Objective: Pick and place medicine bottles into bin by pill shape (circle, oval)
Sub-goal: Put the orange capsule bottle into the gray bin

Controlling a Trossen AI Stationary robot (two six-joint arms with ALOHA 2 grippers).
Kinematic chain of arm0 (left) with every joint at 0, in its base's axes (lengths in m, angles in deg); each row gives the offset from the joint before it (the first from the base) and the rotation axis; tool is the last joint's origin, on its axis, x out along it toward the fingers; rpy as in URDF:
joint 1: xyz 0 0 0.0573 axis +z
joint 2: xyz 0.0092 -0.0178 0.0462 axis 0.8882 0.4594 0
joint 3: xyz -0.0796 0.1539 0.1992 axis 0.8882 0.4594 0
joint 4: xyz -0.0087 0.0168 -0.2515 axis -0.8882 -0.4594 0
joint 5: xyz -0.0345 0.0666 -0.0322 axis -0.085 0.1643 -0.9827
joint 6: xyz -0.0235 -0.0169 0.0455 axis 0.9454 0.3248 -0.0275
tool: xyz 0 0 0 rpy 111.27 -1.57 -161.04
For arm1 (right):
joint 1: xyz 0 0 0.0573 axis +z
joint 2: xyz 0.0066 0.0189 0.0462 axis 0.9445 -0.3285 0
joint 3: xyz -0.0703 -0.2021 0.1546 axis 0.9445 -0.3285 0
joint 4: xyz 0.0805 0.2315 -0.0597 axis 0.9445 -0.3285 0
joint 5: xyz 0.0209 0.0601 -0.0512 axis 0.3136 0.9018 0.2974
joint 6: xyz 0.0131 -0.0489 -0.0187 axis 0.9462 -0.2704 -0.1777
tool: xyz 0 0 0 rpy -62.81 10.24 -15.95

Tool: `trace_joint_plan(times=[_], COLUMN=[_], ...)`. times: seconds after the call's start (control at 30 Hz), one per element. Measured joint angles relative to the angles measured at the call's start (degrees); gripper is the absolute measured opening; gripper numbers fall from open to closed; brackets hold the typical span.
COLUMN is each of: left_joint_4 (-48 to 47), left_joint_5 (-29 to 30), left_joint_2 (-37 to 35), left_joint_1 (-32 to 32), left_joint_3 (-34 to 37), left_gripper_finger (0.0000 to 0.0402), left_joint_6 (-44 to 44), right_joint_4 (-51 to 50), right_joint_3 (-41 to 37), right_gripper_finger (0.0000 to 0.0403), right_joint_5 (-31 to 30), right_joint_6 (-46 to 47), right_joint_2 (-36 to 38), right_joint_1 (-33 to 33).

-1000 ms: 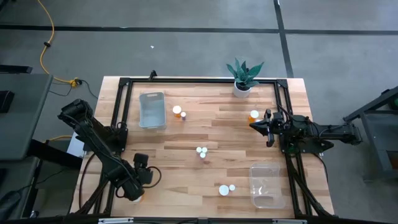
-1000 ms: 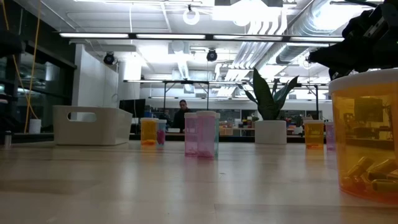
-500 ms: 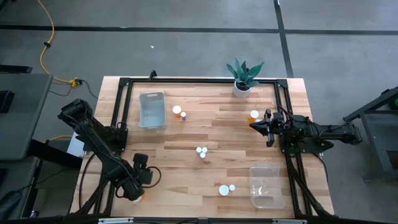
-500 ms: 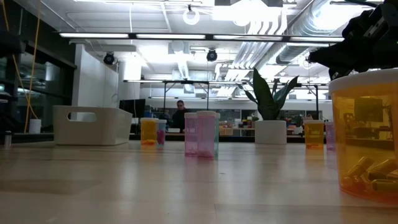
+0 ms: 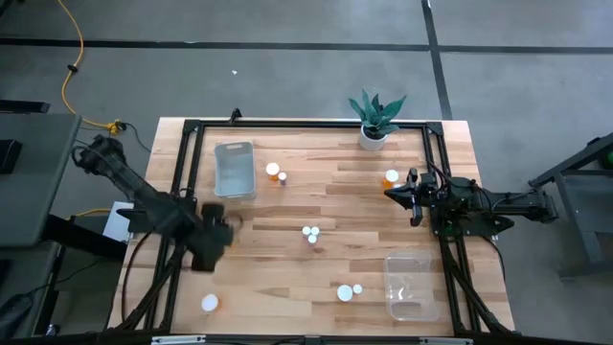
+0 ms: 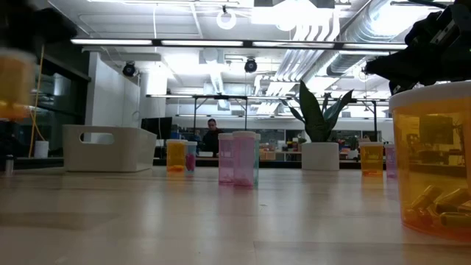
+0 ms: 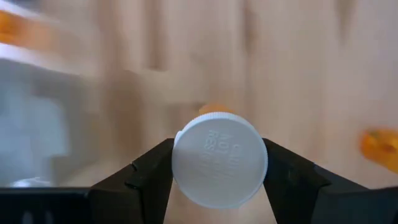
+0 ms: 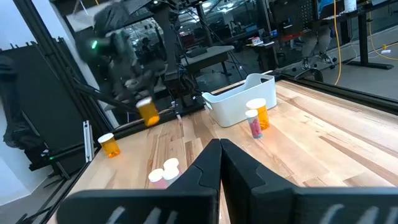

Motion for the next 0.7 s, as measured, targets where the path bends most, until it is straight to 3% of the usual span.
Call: trace_joint_plan(times=[0.17, 0.33, 0.53, 0.7], left_joint_4=[-6.53, -5.27, -0.03, 6.83], left_joint_5=[6.14, 8.56, -3.03, -7.55], left_joint_2=[-5.55, -5.45, 0.09, 7.46], left_joint_1=[15.66, 35.35, 58.47, 69.39], left_joint_3=[-8.00, -12.92, -10.78, -9.48], left_gripper_finger=[0.0200, 0.0200, 0.0200, 0.0204], left_joint_6=[-10.96, -25.25, -37.79, -42.48], right_joint_4=[0.00, 0.01, 0.02, 0.02], right_joint_3=[0.00, -0.02, 0.00, 0.00], right_gripper_finger=[0.0000, 0.0000, 0.0000, 0.0000], right_joint_5=[0.00, 0.00, 0.00, 0.00], right_joint_6=[0.02, 0.01, 0.02, 0.02], right_joint_2=[0.02, 0.04, 0.04, 0.04], right_joint_1=[-0.02, -0.01, 0.00, 0.00])
